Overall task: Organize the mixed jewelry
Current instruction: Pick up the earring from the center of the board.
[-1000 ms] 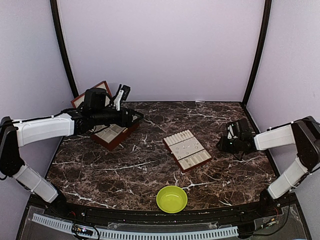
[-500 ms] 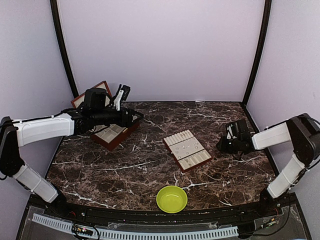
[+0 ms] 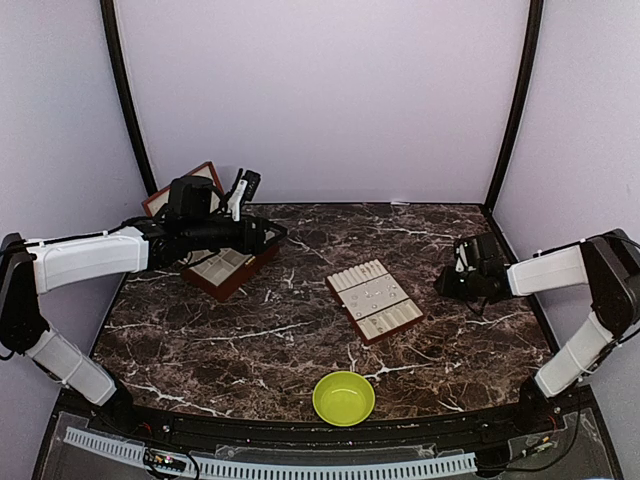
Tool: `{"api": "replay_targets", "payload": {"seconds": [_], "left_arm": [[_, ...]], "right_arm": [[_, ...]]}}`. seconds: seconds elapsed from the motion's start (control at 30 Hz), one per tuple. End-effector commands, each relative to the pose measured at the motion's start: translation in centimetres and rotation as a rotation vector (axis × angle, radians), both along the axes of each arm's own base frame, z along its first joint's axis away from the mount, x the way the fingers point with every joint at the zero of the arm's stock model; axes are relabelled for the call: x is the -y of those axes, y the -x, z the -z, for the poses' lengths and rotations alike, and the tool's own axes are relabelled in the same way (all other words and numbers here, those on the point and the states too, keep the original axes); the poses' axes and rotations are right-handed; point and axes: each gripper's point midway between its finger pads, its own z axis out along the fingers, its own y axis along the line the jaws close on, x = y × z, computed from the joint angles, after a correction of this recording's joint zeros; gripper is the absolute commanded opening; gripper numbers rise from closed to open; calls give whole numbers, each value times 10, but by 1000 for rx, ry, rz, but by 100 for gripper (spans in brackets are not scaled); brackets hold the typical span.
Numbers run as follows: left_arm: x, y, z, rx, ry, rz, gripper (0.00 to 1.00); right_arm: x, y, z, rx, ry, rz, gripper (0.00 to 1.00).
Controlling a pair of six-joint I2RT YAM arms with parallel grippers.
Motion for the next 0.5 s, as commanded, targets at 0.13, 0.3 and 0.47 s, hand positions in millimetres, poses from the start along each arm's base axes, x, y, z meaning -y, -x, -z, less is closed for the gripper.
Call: {"api": "replay_targets", "payload": {"seconds": [0.13,0.3,0.47], "left_arm": [[-3,1,-6,15,4,-3,63],[-3,1,-7,16,6,-3,63],[-3,1,-9,21,7,-3,63]], "right_arm": [[28,-10,-30,67,75,67,31],[36,-10,-10,13,86,90,28],[37,-11,0,-10,79,96,24]]}}
